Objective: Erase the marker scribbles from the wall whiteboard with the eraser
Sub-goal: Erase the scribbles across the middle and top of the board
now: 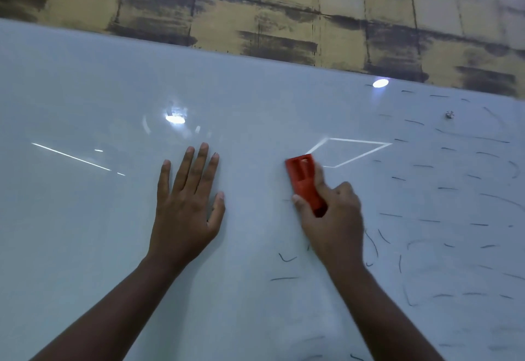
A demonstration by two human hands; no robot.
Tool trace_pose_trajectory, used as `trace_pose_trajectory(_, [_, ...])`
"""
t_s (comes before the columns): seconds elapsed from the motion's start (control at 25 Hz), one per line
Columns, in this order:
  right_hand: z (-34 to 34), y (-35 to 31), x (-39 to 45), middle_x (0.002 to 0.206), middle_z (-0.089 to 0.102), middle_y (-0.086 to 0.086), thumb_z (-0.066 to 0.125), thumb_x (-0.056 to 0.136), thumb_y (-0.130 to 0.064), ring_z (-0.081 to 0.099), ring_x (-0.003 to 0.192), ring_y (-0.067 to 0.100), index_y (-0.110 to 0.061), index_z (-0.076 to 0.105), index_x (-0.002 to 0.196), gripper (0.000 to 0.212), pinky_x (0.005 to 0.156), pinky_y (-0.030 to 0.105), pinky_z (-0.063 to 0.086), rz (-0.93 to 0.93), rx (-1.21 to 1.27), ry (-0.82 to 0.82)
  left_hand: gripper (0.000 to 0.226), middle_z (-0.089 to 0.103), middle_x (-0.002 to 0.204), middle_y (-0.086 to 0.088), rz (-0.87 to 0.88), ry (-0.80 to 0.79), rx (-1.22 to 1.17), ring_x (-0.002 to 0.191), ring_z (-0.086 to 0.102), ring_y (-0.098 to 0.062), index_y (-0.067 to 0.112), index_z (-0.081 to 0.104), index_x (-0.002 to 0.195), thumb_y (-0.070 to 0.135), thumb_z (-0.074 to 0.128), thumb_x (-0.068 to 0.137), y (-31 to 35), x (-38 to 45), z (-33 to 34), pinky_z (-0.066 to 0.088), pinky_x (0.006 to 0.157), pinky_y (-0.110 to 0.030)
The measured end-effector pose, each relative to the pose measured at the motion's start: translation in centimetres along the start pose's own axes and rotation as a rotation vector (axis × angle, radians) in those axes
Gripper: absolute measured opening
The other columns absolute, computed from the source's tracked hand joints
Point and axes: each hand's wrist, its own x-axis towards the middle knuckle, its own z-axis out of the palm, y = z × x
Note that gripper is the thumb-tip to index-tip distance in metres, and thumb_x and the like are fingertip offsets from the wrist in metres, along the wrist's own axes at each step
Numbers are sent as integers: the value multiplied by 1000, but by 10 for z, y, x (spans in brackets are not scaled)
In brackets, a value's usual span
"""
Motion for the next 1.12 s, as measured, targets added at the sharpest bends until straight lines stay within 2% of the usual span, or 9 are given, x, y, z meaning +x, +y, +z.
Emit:
trace_pose_trajectory(0.16, [16, -13, -51, 98, 39, -7, 62, 93, -59, 41, 86, 11, -41, 29, 160, 77, 74, 29, 50, -247, -130, -134, 72, 11, 179, -9, -32, -39, 2, 166, 10, -28, 11, 22, 170, 38, 41, 105, 12, -21, -3, 14, 131, -63])
trace_pose_trajectory(0.32, [4, 5, -53, 94, 43, -7, 64, 92, -59, 44, 81, 12, -41, 34, 159, 76, 68, 31, 52, -310, -203, -139, 71, 13, 179, -11, -20, -50, -8, 166, 11, -30, 10, 25, 169, 39, 40, 105, 14, -36, -5, 16, 130, -64])
trace_pose_trajectory(0.44, [-13, 27, -40, 92, 42, -5, 65, 93, -56, 46, 82, 16, -45, 30, 158, 75, 65, 33, 49, -173, -227, -96, 70, 15, 178, -11, -10, -46, -5, 165, 14, -31, 10, 27, 168, 38, 40, 106, 14, -45, -5, 18, 130, -64])
trace_pose_trajectory(0.52, [-27, 55, -36, 89, 42, -3, 65, 92, -56, 49, 81, 19, -47, 32, 157, 74, 63, 32, 45, 2, -180, -33, 69, 16, 178, -10, -5, -38, 0, 165, 15, -30, 10, 28, 168, 37, 40, 106, 15, -49, -4, 19, 129, -64])
trace_pose_trajectory(0.64, [-41, 92, -48, 88, 43, -1, 62, 91, -58, 56, 83, 27, -46, 33, 157, 73, 69, 37, 49, 244, -79, 68, 69, 15, 178, -10, -7, -37, 15, 165, 15, -30, 10, 26, 169, 36, 41, 106, 16, -56, -3, 19, 129, -64])
trace_pose_trajectory(0.84, [-27, 92, -69, 91, 43, 4, 68, 92, -48, 58, 87, 30, -41, 36, 156, 71, 76, 35, 44, 367, 32, 142, 68, 12, 179, -11, -28, -45, 45, 165, 13, -31, 10, 23, 169, 33, 40, 107, 24, -66, -2, 18, 129, -64])
trace_pose_trajectory(1.0, [-5, 47, -95, 90, 42, -2, 73, 89, -45, 50, 86, 23, -39, 42, 155, 73, 72, 34, 46, 159, 8, 65, 68, 13, 178, -12, -41, -42, 50, 165, 13, -32, 9, 24, 169, 31, 40, 107, 30, -74, -1, 17, 130, -64])
trace_pose_trajectory(1.12, [16, 16, -138, 91, 42, -6, 67, 90, -50, 45, 82, 17, -35, 45, 155, 71, 64, 34, 51, -37, -5, -88, 70, 12, 178, -13, -41, -59, 38, 166, 11, -32, 8, 22, 169, 31, 42, 106, 31, -78, -2, 16, 130, -64])
